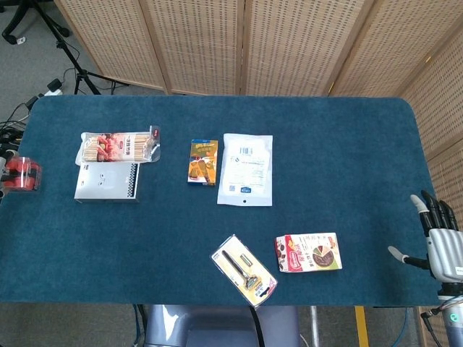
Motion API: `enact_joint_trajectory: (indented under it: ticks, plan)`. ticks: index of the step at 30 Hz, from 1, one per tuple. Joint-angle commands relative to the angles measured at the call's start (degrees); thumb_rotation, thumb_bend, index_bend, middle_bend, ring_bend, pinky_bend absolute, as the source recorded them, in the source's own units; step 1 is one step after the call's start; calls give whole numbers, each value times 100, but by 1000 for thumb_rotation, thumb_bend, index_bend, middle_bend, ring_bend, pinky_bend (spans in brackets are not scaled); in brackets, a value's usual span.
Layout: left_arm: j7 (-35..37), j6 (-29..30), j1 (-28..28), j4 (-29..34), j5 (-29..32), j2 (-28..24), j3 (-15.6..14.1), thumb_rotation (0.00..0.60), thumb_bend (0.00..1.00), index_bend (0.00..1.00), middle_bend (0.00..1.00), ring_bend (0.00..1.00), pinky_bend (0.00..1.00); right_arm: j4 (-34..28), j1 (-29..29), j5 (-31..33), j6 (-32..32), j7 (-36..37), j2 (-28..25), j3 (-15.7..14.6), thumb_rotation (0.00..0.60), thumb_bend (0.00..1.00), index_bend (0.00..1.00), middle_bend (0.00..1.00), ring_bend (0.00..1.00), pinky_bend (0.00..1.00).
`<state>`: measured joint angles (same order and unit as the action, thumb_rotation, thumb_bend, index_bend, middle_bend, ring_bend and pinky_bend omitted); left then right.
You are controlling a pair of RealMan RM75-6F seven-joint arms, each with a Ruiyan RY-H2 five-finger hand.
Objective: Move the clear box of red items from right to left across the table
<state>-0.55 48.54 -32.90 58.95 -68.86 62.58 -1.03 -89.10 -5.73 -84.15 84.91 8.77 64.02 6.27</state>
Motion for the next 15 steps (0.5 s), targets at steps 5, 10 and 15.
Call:
enact_joint_trajectory:
  ticks: [5,10,15]
  plan:
    - [-182,-88,69,-395,78,402,118,600,333,623,244,266,307,-1,-10,39,-45,5,8,8,600,28,0,0,0,0]
    - [-240,-207,38,-551,165,658,246,600,324,563,207,264,307,4,-13,35,-44,5,14,11,600,28,0,0,0,0]
    - [-315,-257,30,-640,159,808,307,600,318,539,184,236,307,8,-11,50,-42,20,15,23,600,28,0,0,0,0]
